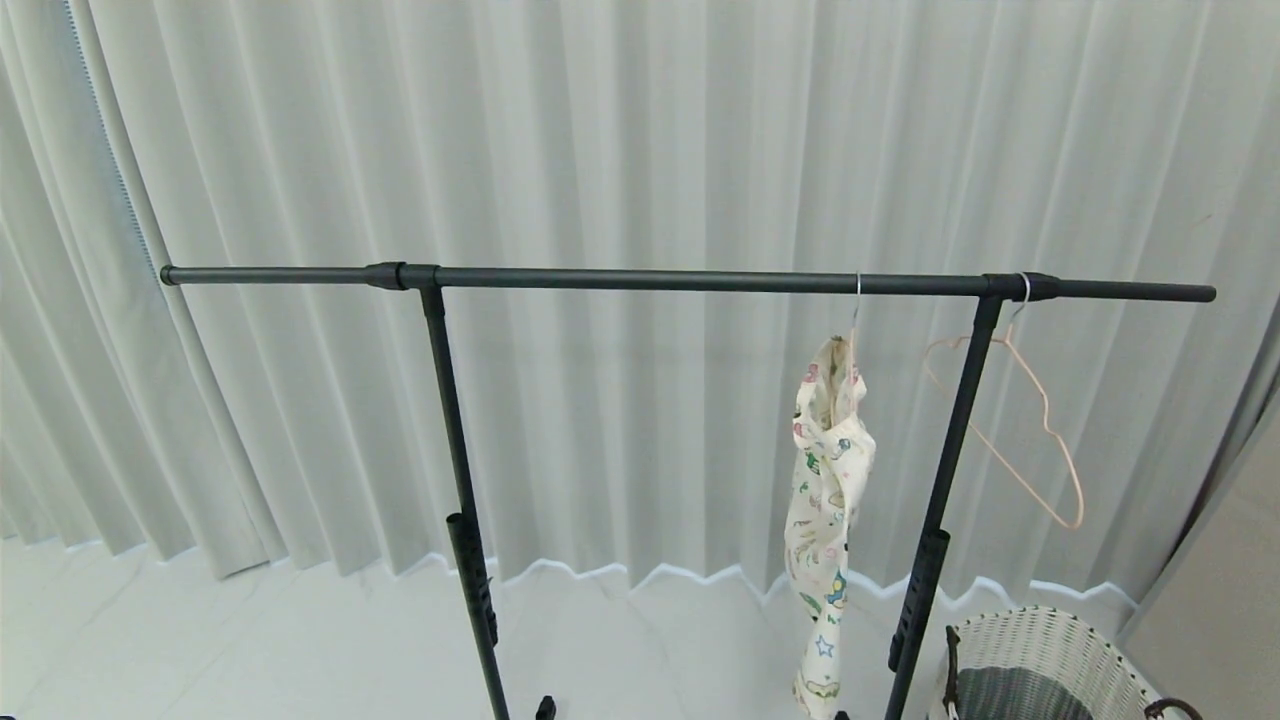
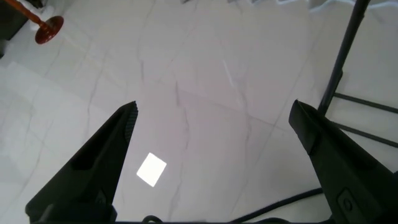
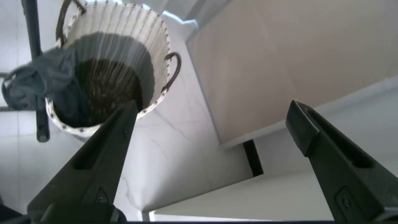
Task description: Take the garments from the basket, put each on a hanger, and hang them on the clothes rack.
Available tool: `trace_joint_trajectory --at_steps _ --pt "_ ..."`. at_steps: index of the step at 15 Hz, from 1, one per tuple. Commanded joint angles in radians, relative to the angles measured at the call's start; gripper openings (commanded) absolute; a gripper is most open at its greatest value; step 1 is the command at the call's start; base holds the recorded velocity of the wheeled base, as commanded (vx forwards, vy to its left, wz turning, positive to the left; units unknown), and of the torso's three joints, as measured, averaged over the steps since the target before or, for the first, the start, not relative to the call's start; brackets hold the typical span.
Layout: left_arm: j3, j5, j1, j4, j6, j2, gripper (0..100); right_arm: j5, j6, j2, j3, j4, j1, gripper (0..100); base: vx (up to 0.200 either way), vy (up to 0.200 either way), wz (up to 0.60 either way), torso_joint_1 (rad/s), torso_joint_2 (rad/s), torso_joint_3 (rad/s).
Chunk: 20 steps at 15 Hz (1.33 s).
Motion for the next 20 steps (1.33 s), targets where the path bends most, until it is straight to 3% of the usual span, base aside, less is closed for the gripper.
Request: trace_joint_trajectory --at_steps 1,20 --pt "-0.001 0.000 0.002 0.000 -0.001 0.023 100 0.001 -0.001 0.017 0.000 0.000 0.001 100 0.000 0.000 0.00 -0.232 0.49 0.237" --pt "0.001 -0.001 0.004 -0.001 -0.009 0.056 100 -0.005 0.001 0.021 0.000 0.002 -0.050 100 0.000 0.000 0.00 -0.238 0.49 0.244"
